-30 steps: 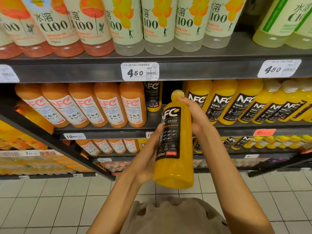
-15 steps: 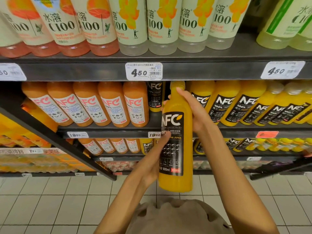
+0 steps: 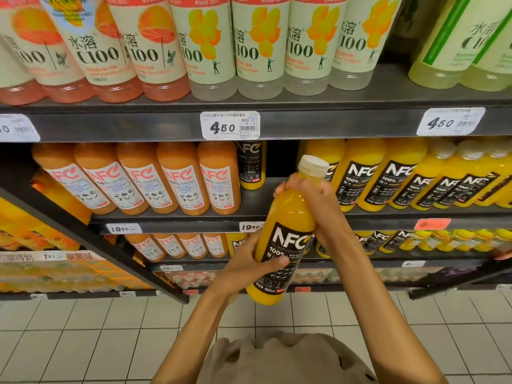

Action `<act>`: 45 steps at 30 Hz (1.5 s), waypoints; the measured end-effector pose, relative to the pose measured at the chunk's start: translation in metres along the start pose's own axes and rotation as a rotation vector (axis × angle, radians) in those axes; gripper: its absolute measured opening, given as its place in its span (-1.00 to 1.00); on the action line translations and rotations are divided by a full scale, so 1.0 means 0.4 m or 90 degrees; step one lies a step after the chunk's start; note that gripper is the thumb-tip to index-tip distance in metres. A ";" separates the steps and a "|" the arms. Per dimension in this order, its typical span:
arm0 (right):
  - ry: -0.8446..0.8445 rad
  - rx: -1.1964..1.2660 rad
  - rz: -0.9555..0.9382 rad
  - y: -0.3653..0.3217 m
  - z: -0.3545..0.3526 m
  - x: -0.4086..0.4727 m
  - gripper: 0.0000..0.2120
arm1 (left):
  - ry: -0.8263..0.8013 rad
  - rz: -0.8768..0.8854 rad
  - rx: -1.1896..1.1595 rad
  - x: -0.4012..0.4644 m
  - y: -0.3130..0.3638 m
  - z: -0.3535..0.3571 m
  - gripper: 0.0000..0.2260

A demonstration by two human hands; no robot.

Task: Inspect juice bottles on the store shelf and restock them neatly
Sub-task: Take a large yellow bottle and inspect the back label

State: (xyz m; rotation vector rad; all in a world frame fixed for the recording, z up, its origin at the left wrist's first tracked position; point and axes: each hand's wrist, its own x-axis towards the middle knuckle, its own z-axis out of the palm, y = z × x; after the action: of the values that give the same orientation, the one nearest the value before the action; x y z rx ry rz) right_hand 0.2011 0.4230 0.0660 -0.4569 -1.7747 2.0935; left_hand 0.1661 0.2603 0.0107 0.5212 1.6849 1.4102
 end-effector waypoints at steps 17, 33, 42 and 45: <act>-0.265 -0.089 -0.225 -0.163 -0.027 -0.082 -0.92 | -0.022 0.109 0.092 0.043 0.048 0.018 -0.38; 0.021 0.130 0.127 -0.052 -0.093 0.016 -0.64 | -0.049 -0.037 -0.143 0.002 0.041 0.045 -0.51; -0.022 0.271 0.162 0.011 -0.064 0.018 -0.62 | -0.099 -0.085 -0.271 0.006 0.010 0.031 -0.28; 0.084 0.179 0.180 0.006 -0.061 0.019 -0.61 | -0.039 -0.051 -0.102 0.009 0.018 0.017 -0.50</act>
State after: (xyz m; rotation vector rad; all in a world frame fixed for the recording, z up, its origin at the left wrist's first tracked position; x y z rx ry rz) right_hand 0.2056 0.4474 0.0598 -0.7814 -1.3803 2.3936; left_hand 0.1683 0.2688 0.0162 0.3985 1.5130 1.4426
